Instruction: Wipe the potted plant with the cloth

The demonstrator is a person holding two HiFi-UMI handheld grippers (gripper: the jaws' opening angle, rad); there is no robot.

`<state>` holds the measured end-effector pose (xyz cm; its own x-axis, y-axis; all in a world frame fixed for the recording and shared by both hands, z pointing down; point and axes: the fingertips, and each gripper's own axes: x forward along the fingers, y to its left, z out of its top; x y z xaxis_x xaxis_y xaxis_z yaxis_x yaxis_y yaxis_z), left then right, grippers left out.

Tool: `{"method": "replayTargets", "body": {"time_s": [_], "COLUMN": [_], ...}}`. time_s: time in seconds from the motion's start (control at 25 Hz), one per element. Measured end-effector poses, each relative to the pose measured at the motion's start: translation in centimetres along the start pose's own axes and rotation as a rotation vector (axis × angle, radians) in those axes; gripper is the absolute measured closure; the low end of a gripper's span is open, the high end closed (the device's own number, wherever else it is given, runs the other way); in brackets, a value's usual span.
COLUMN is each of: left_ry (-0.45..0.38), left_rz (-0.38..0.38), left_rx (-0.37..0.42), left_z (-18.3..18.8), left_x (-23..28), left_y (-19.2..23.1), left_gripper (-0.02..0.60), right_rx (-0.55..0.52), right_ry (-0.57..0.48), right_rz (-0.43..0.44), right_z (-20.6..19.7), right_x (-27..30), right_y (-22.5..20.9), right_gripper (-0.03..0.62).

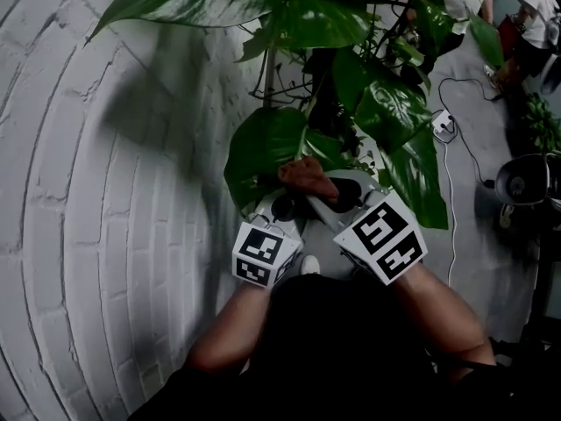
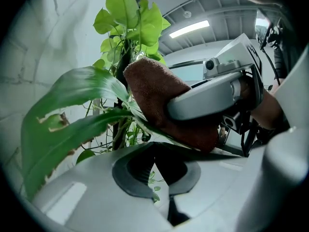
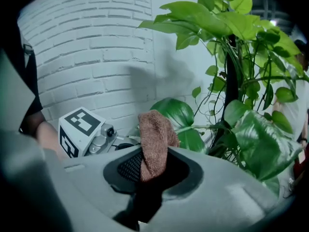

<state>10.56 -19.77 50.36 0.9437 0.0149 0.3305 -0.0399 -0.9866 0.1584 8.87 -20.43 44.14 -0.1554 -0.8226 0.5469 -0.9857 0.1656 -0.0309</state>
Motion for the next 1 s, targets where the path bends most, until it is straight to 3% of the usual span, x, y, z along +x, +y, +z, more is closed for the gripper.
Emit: {"method": "replayTargets", "body": {"time_s": [0.56, 1.0], "left_ry": [0.02, 0.016], "left_rz": [-0.028, 0.009], "left_rx": [-0.01, -0.013], "left_z": [-0.6, -1.0], "left_x": [-0.5, -1.5], "left_y": [-0.9, -0.1], "left_gripper": [0.565, 0.565], "right_rx": [-0.178, -0.375], "right_ry": [0.027, 0.113], "right_rz": [0.021, 0.035], "right_z": [-1.5, -2.5], "right_x": [-0.9, -1.3], "right_y": [3.5, 5.9], "right_gripper": [0.525, 0.525]}}
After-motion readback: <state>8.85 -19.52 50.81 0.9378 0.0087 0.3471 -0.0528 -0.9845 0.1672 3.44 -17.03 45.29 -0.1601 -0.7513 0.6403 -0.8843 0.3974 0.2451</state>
